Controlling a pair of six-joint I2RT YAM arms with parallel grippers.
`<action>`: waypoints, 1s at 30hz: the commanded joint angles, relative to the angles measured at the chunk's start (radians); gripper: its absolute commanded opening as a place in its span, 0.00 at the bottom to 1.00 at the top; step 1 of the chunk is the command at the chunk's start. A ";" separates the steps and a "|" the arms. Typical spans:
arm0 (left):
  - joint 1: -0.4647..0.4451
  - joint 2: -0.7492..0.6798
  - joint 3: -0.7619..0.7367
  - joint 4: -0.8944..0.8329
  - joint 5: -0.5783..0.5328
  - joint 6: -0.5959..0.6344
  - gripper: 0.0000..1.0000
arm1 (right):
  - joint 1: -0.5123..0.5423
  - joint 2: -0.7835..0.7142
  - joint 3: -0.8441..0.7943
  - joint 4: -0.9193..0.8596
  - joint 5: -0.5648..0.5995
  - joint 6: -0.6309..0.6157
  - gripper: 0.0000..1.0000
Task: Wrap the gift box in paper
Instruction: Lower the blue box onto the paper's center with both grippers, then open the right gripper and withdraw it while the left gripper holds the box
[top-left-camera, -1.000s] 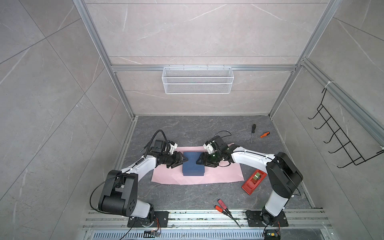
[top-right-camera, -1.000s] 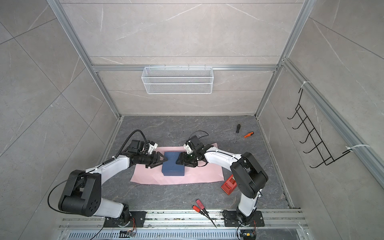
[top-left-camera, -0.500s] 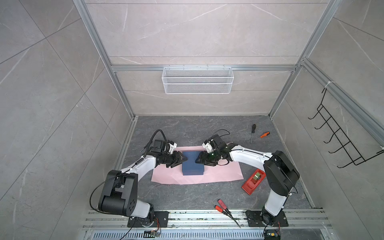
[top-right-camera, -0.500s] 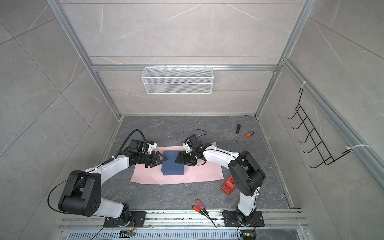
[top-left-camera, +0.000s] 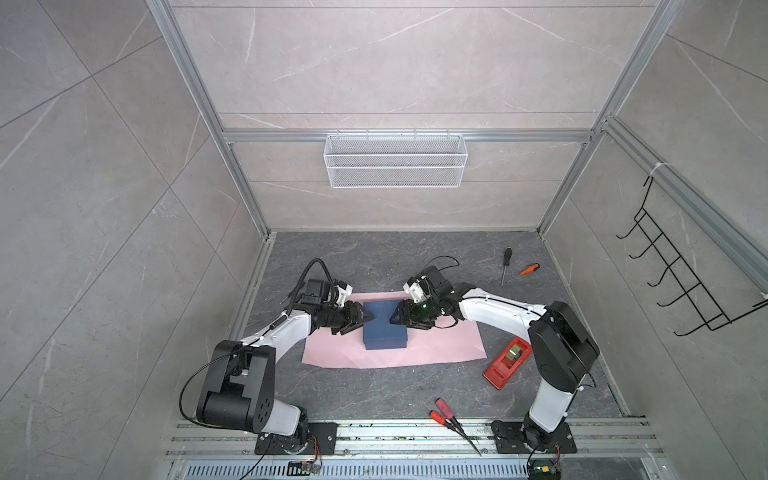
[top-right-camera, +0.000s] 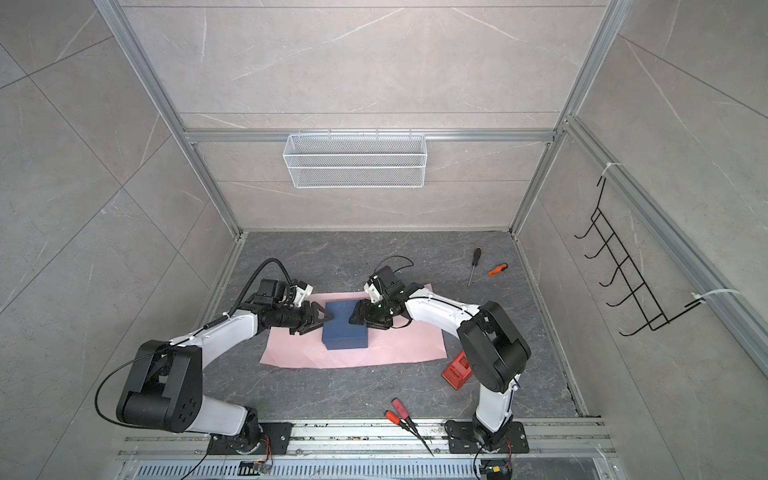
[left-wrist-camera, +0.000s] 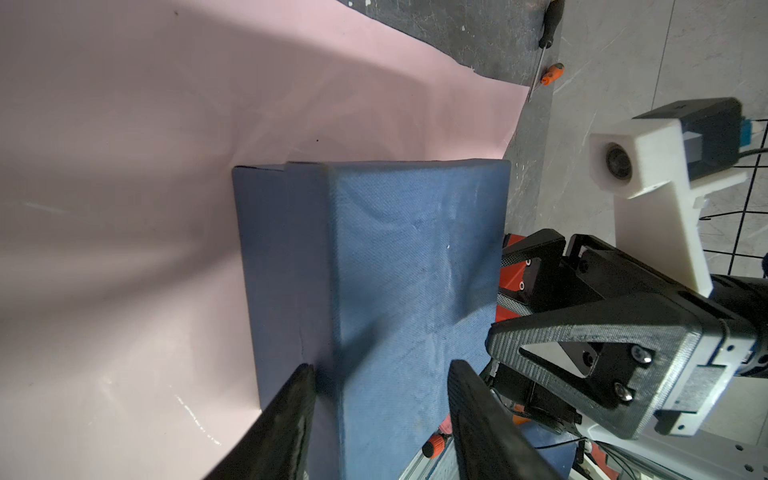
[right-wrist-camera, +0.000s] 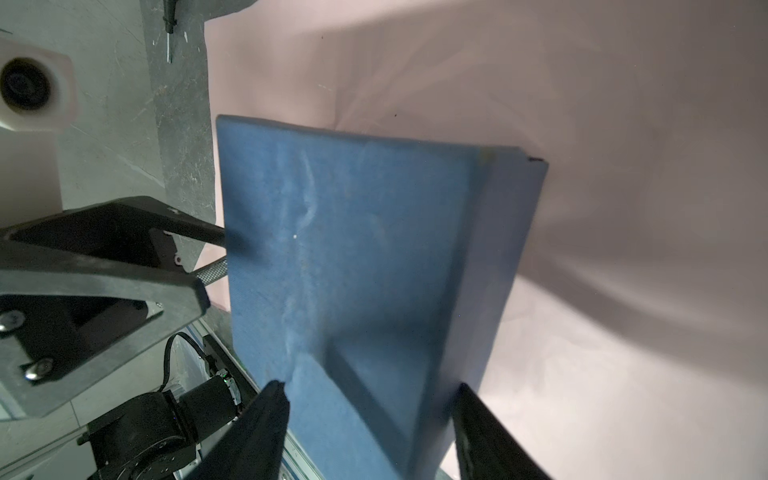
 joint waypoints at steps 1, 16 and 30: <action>0.003 -0.011 0.009 0.022 0.024 -0.010 0.55 | -0.003 0.027 0.037 -0.007 -0.006 -0.025 0.64; 0.037 -0.048 -0.004 -0.014 0.006 -0.008 0.73 | -0.138 -0.103 -0.048 -0.138 0.039 -0.092 0.69; 0.040 -0.043 -0.001 -0.037 0.039 0.012 0.83 | -0.630 -0.301 -0.237 -0.389 0.065 -0.285 0.69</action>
